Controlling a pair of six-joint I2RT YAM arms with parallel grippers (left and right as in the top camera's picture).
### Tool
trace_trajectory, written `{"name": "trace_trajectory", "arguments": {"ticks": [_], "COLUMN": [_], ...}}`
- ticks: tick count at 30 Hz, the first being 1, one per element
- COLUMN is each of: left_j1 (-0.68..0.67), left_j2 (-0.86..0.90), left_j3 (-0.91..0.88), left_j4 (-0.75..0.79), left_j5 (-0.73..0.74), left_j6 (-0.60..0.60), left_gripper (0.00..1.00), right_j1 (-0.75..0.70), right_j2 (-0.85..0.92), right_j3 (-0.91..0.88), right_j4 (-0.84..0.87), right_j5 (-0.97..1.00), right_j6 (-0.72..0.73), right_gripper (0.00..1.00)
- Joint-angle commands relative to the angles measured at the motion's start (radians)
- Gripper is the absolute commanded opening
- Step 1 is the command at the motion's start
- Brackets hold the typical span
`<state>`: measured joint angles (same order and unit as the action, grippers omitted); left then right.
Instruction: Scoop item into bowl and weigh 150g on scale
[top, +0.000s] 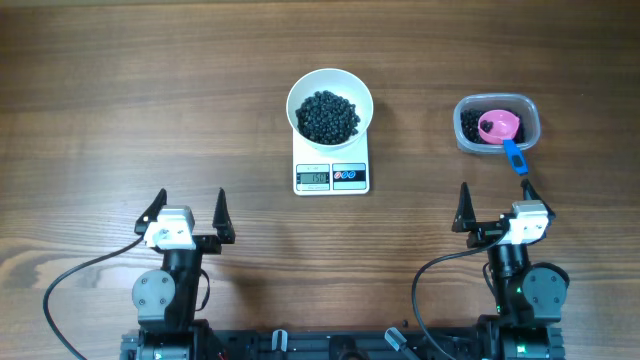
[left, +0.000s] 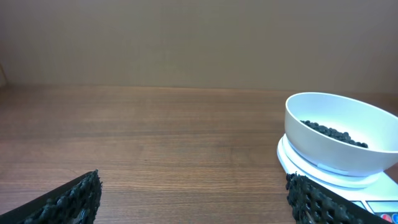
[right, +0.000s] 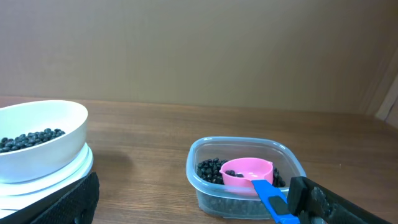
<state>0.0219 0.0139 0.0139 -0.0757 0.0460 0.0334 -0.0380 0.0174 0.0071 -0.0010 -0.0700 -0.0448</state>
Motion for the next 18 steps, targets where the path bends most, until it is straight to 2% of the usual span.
{"name": "trace_trajectory", "arguments": {"ticks": [1, 18], "left_j1": [0.008, 0.008], "left_j2": [-0.011, -0.011], "left_j3": [-0.008, -0.008], "left_j4": [-0.004, -0.002], "left_j5": [-0.014, -0.017], "left_j6": [0.031, 0.031], "left_gripper": [1.00, 1.00], "right_j1": [0.007, 0.007], "right_j2": [-0.007, -0.007], "right_j3": [-0.002, -0.002], "right_j4": [0.001, 0.001], "right_j5": [0.006, 0.006], "right_j6": [-0.008, -0.008], "right_gripper": [1.00, 1.00]}}
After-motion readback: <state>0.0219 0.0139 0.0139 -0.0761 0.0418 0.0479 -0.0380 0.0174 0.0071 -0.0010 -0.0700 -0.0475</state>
